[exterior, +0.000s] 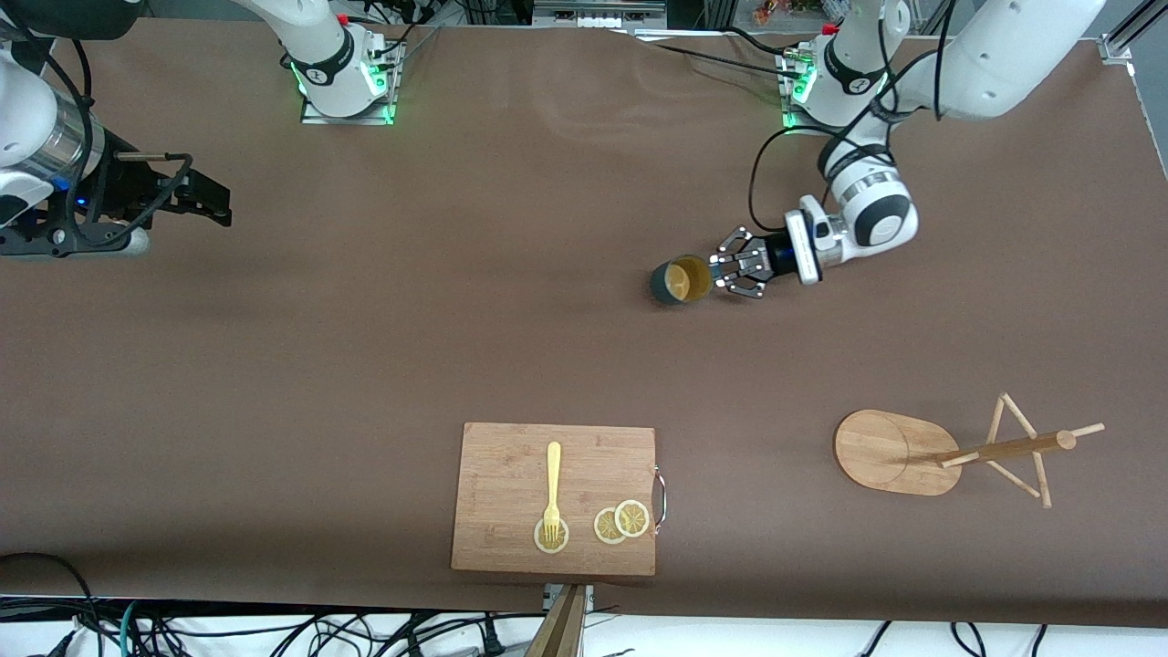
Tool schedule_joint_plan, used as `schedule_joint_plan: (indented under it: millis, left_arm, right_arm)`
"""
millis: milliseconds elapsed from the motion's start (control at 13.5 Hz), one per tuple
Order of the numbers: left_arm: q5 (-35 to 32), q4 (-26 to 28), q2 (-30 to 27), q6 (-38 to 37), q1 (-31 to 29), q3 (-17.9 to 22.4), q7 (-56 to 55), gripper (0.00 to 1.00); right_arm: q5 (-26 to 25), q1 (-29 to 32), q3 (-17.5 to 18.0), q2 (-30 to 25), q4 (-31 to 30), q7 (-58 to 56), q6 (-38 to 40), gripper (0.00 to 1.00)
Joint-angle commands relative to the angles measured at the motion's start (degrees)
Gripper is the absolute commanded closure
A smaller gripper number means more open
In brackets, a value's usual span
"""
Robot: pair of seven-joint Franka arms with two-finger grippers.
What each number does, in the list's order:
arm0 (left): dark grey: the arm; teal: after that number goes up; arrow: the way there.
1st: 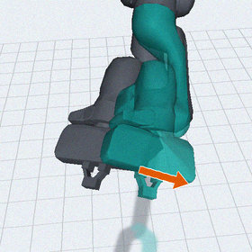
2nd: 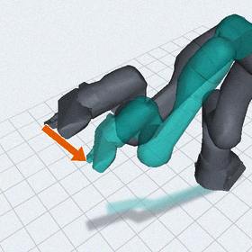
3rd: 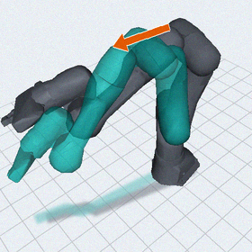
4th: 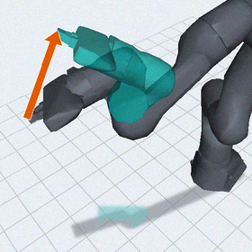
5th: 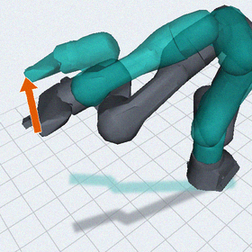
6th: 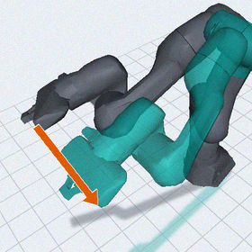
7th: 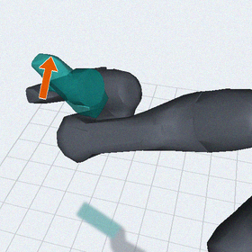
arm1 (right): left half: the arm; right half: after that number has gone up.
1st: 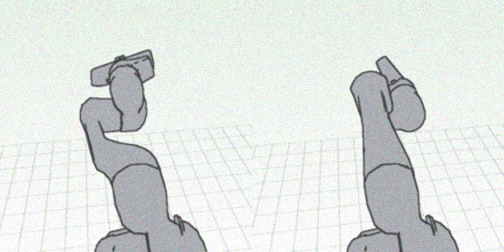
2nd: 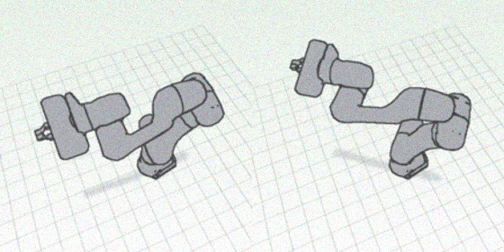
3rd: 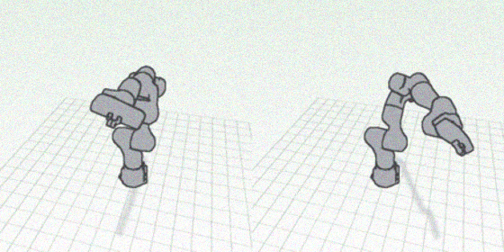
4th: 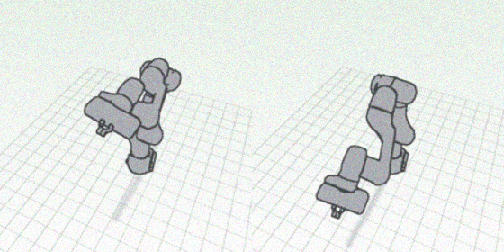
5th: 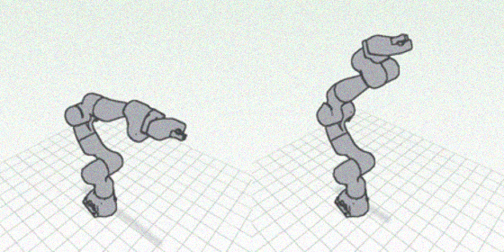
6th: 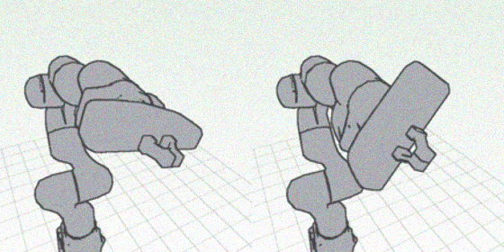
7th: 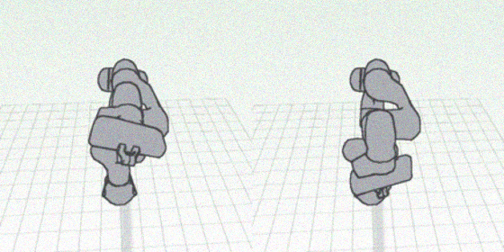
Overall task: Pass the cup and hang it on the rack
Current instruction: 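Grasp the mug handle with the left gripper and carry it toward the rack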
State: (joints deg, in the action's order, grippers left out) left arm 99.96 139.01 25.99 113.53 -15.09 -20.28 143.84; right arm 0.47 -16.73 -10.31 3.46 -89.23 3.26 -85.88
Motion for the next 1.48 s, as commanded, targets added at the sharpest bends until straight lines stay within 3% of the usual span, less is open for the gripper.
schedule_joint_plan:
  millis: [0, 223, 371, 594, 742, 1039, 1410]
  left_arm:
    - [-12.99, 0.65, -7.34, -1.99, -8.87, -0.55, -13.19, 1.0]
    - [-19.35, -0.84, -7.35, -10.86, -17.05, 0.06, -22.08, 1.0]
    - [-26.89, -4.87, -7.01, -14.37, -22.15, -0.02, -30.77, 1.0]
    - [-30.78, -9.71, -4.73, -22.02, -28.57, 0.15, -41.24, 1.0]
    - [-34.03, -17.06, -0.61, -27.1, -32.09, 0.06, -50.27, 1.0]
    - [-36.16, -28.6, 6.34, -32.23, -35.7, 0.06, -70.57, 1.0]
    - [-36.24, -35.01, 7.94, -32.58, -35.98, 0.06, -97.39, 1.0]
  right_arm:
    - [0.14, 7.65, 7.73, -3.98, -4.8, -0.98, -2.71, 0.0]
    - [0.06, 8.2, 8.28, -3.99, -4.55, -1.94, -3.07, 0.0]
    - [-0.03, 8.2, 8.28, -3.9, -4.55, -1.94, -3.24, 0.0]
    - [0.06, 8.2, 8.28, -3.81, -4.55, -1.94, -3.77, 0.0]
    - [0.06, 8.2, 8.28, -3.64, -4.55, -1.94, -4.91, 0.0]
    - [0.14, 8.2, 8.46, -3.55, -4.55, -1.94, -6.14, 0.0]
    - [0.5, 8.2, 8.46, -3.37, -4.55, -1.94, -6.5, 0.0]
